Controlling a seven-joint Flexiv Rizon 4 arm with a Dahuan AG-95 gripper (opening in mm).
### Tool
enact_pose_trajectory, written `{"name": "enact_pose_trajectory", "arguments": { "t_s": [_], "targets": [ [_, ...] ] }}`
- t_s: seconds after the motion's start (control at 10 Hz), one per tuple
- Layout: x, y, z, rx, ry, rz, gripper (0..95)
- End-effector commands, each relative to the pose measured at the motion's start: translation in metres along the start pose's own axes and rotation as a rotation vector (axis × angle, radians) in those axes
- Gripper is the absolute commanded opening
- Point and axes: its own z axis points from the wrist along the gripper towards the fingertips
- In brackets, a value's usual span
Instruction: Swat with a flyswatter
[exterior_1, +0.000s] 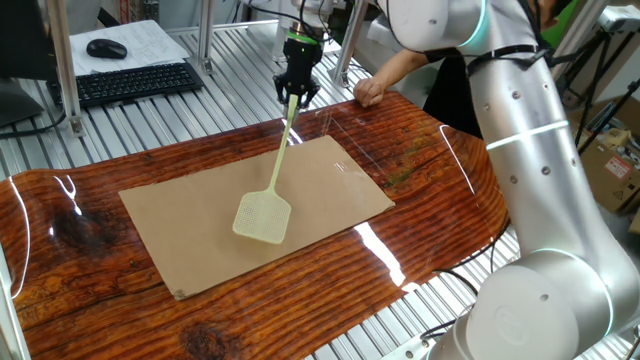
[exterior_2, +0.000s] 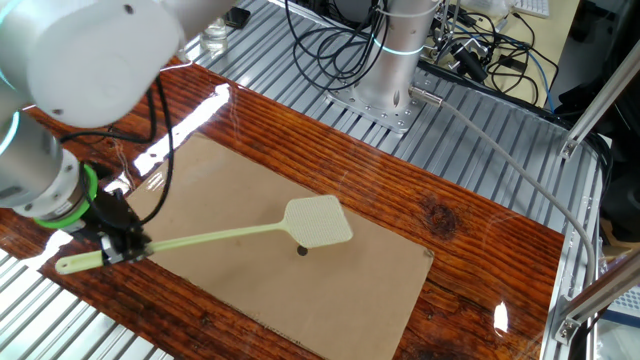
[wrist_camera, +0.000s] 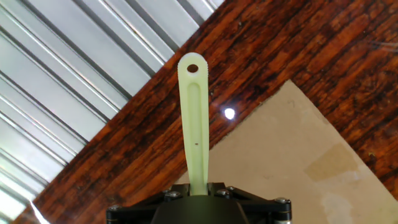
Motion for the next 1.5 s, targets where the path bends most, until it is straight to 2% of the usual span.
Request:
{"name": "enact_pose_trajectory", "arguments": {
  "t_s": [0.1, 0.2, 0.4, 0.8, 1.0, 1.5],
  "targets": [
    [-0.006, 0.000, 0.003, -0.072, -0.126, -0.041, 0.0],
    [-0.005, -0.002, 0.001, -0.080, -0.131, -0.056, 0.0],
    [-0.004, -0.003, 0.000, -0.105, -0.164, -0.057, 0.0],
    [-0.004, -0.005, 0.001, -0.117, -0.180, -0.068, 0.0],
    [-0.002, -0.007, -0.001, -0.107, -0.176, -0.126, 0.0],
    [0.005, -0.008, 0.001, -0.102, -0.180, -0.151, 0.0]
  ]
}}
